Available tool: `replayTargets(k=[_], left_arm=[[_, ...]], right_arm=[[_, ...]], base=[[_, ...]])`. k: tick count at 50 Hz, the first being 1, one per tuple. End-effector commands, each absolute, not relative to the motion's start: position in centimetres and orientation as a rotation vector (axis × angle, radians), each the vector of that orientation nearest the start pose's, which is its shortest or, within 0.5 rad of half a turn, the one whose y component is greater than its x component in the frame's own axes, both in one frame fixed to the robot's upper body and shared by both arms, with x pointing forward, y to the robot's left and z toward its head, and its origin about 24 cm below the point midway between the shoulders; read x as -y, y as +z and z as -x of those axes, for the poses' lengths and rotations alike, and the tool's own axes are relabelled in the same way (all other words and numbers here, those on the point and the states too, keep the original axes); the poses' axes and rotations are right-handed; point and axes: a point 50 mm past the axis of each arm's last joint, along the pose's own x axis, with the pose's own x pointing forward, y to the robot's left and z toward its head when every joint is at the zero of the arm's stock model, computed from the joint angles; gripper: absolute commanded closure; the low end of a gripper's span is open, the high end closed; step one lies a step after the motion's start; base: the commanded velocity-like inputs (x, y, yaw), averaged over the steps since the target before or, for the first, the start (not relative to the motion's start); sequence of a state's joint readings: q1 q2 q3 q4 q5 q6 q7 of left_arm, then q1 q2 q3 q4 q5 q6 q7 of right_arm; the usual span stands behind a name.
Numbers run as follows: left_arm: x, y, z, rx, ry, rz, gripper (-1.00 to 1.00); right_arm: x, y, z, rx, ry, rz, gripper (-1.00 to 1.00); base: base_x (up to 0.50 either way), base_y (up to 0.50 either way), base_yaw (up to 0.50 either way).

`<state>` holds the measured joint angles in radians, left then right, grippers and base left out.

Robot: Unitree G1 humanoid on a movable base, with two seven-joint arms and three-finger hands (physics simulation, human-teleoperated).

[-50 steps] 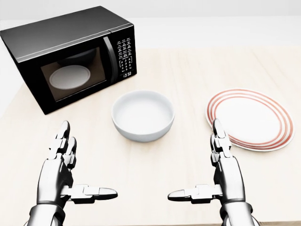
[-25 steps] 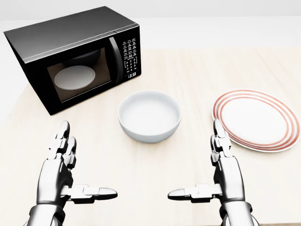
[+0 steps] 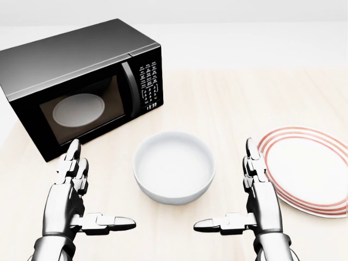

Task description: Pick up the white bowl and put it on the plate.

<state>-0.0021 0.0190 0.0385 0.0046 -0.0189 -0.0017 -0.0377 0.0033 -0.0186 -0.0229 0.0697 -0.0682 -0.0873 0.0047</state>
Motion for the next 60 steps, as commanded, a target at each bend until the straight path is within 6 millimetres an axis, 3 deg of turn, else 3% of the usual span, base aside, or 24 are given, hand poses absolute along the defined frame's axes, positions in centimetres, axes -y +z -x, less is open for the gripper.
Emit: replayTargets(k=[1,18,32,46,60], left_arm=[[-16.0,4.1,-25.4,0.0,0.0,0.0,-1.0],[-16.0,4.1,-25.4,0.0,0.0,0.0,-1.0],[-16.0,4.1,-25.4,0.0,0.0,0.0,-1.0],[-16.0,4.1,-25.4,0.0,0.0,0.0,-1.0],[-16.0,4.1,-25.4,0.0,0.0,0.0,-1.0]], right_arm=[[15.7,3.3,-25.1,0.013,-0.011,0.087,-1.0],[15.8,3.4,-25.1,0.019,-0.015,0.091,-1.0],[16.0,4.5,-24.9,0.07,-0.03,0.341,-1.0],[15.9,5.8,-26.2,0.121,-0.008,0.535,-1.0],[16.5,6.9,-27.3,0.137,0.053,0.856,-1.0]], base=[[0.34,0.0,0.0],[0.14,0.0,0.0],[0.0,0.0,0.0],[0.0,0.0,0.0],[0.0,0.0,0.0]])
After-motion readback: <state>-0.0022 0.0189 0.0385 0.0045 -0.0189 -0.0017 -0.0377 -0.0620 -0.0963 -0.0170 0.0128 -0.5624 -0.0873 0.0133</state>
